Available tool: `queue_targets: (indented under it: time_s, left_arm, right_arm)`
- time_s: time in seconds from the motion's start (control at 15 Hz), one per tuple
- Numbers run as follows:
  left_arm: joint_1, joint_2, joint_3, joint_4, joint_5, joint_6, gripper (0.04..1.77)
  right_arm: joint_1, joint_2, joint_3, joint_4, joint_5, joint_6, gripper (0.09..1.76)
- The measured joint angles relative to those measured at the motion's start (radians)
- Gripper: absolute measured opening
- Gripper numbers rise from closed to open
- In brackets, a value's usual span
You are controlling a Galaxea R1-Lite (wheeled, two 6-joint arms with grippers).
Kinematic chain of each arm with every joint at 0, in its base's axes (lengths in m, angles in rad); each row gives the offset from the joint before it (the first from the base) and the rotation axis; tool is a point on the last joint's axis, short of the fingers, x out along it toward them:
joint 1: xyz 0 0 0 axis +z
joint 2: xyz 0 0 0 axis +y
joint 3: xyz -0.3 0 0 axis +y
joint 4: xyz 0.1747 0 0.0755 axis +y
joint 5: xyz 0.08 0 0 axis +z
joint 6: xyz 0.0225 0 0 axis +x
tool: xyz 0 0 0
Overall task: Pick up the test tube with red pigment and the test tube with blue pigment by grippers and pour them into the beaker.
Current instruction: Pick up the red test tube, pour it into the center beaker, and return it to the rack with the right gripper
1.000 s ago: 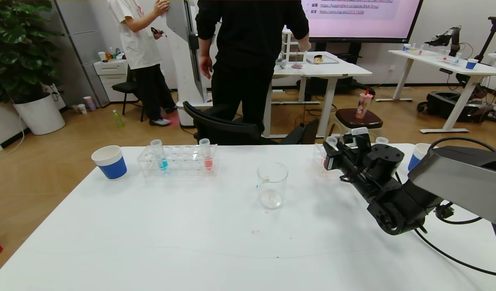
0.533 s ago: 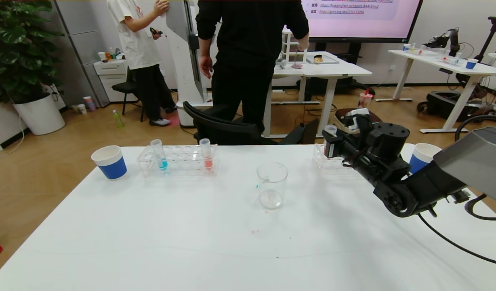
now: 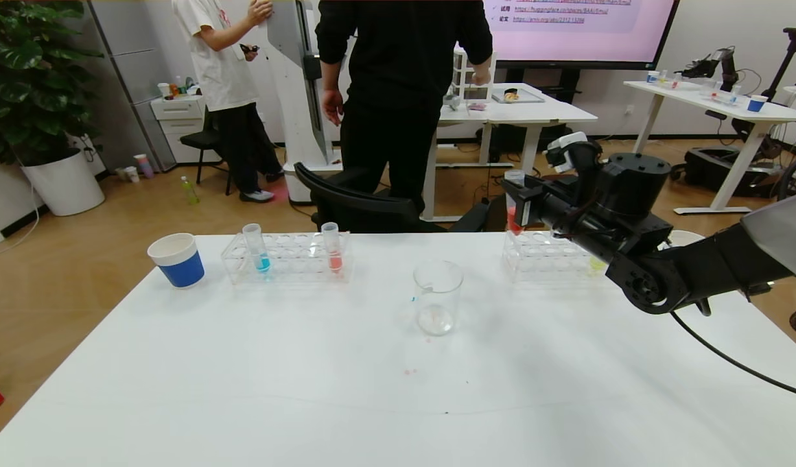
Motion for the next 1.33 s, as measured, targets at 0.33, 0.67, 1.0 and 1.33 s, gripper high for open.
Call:
queue_targets:
  time_s: [0.33,0.67,1.0,1.33]
  left_arm:
    - [0.0,0.0,0.0,0.0,0.0,0.0,1.75]
    - [0.0,0.0,0.0,0.0,0.0,0.0,1.75]
    - [0.0,0.0,0.0,0.0,0.001,0.0,1.75]
    - [0.0,0.0,0.0,0.0,0.0,0.0,1.75]
  right_arm:
    - [0.047,-0.001,0.001,-0.012,0.087,-0.01,0.49]
    - [0.05,0.033,0.019,-0.125,0.284,-0.12,0.49]
    - [0.036,0.176,-0.088,-0.291,0.456,-0.3,0.49]
    - [0.04,0.284,-0.169,-0.43,0.571,-0.426,0.49]
